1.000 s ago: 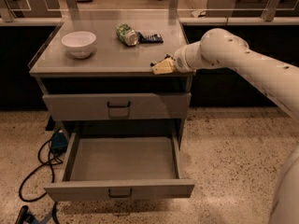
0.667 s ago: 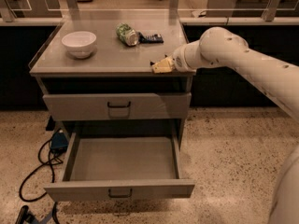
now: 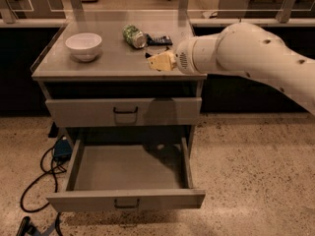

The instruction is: Place rxbar chocolate into middle drawer

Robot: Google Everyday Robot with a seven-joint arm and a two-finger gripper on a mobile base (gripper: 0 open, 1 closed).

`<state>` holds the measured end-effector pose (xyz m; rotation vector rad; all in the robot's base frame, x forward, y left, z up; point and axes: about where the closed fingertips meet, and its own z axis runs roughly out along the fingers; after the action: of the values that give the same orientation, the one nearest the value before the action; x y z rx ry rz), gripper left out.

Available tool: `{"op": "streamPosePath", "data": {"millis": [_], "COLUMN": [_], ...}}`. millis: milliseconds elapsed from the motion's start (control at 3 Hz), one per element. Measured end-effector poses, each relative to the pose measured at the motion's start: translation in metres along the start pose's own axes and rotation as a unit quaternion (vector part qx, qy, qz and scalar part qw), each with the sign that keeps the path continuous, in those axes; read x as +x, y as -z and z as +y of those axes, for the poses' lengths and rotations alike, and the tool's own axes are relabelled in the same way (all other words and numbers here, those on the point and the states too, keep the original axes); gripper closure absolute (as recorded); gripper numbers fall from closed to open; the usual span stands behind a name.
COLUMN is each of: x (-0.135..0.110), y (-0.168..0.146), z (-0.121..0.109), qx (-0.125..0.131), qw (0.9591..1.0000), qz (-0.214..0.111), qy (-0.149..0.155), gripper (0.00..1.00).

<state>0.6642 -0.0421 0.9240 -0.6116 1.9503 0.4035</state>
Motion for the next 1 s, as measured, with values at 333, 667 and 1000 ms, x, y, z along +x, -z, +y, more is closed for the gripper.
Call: {"op": "streamPosePath", "data": {"millis": [333, 667, 1000], "x": [0.004, 0.004, 0.017], "y": [0.018, 0.018, 0.013], "z": [0.042, 0.042, 0.044], "qx": [-0.010, -0.009, -0.008], "qw": [0.9996, 0.9996, 0.9997], "qz": [0.011, 0.011, 0.016], "qy": [0.025, 0.025, 0.016], "gripper": [1.00, 1.00, 1.00]}}
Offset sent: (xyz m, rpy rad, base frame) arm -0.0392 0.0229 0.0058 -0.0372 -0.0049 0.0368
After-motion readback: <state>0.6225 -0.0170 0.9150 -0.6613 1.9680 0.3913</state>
